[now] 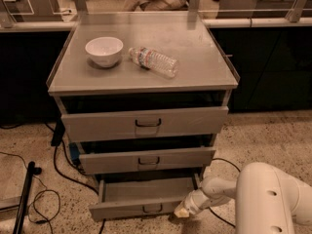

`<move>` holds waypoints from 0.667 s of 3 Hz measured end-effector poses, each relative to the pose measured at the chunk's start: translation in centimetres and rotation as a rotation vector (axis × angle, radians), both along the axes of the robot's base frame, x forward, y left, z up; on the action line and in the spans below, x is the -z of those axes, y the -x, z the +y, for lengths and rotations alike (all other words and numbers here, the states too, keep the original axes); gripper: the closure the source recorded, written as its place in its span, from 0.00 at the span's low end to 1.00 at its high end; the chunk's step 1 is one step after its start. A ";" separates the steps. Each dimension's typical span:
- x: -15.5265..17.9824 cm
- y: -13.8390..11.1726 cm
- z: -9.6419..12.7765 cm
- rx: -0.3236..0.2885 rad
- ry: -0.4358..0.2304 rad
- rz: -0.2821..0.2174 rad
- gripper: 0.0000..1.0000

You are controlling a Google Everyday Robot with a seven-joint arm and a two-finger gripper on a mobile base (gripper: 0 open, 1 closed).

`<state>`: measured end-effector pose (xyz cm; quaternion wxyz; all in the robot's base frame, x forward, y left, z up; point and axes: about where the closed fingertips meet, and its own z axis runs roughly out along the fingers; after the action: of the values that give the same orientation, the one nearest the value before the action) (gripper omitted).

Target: Close bottom drawer

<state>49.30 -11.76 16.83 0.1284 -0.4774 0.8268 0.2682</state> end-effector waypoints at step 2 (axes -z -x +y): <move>0.1 -1.9 0.9 -0.005 0.029 -0.056 0.10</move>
Offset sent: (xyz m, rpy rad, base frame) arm 0.0357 0.0084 -0.0011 -0.0646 -0.1038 -0.0109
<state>51.22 -10.84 16.75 0.1440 -0.4886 0.8255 0.2430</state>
